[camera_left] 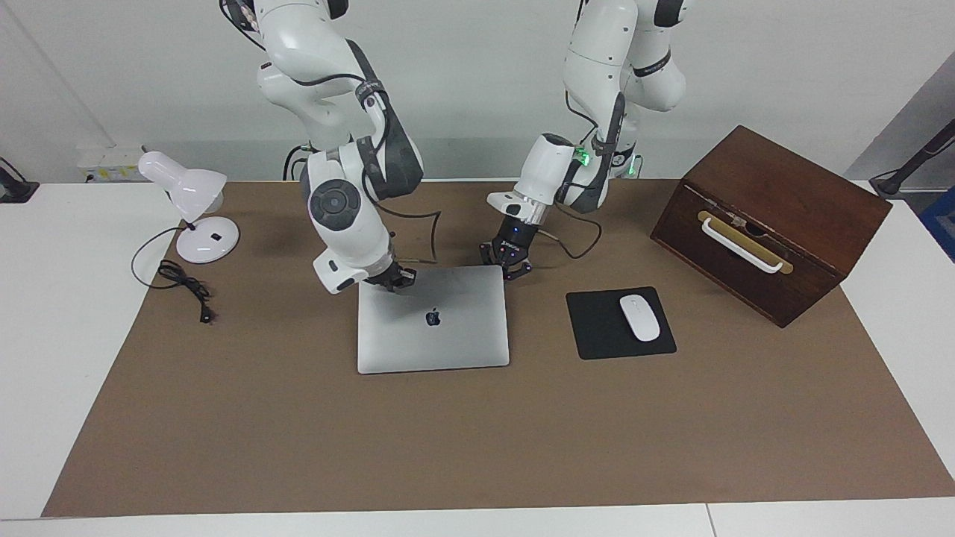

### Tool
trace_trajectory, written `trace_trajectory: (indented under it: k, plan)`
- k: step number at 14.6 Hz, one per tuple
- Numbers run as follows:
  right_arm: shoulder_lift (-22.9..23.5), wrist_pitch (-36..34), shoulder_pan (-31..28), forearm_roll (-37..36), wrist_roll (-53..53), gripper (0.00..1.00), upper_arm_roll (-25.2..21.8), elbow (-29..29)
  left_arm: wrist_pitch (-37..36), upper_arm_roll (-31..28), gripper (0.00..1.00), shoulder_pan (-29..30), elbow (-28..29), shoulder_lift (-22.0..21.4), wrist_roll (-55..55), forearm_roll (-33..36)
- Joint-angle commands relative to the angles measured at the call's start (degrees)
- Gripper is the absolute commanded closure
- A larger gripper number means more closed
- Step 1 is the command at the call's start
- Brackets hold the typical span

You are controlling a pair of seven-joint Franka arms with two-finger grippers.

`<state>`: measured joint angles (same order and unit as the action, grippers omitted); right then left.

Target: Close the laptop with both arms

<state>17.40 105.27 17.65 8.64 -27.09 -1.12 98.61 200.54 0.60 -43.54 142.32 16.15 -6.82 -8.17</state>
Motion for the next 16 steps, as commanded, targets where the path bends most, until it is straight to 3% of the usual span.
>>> trace_trajectory:
  k: [1,5,8,11,12,14,16]
  plan:
    - [-1.75,-5.5,-4.1,1.64,2.04,1.0,0.15,-5.78,0.2,-0.95,1.0,0.39,0.06,3.71,-2.31,-0.26]
    - [-4.83,-5.08,-10.25,1.38,7.3,1.0,-0.02,-9.13,0.12,-0.86,1.0,0.91,0.15,2.74,-3.64,-0.26]
    - [-5.1,-4.64,-13.42,-0.03,14.23,0.64,-0.2,-11.32,-0.06,-0.86,1.0,1.09,0.94,0.99,-4.61,-0.26]
    - [-5.18,-4.46,-16.23,-1.87,19.08,0.11,-0.2,-11.86,-0.67,-0.77,1.0,1.97,2.34,-0.86,-4.69,-0.26]
    - [-5.1,-4.46,-16.77,-2.4,19.79,0.0,-0.2,-12.21,-1.2,-0.77,1.0,1.97,2.78,-1.99,-4.7,-0.26]
    - [-5.1,-4.46,-16.86,-4.85,19.71,0.0,-0.29,-12.21,-3.74,-0.77,1.0,2.4,3.67,-4.54,-4.7,-0.26]
    - [-5.09,-3.24,-16.6,-11.77,19.18,0.0,-0.11,-12.21,-9.87,-0.68,1.0,2.67,3.67,-7.87,-4.7,-0.26]
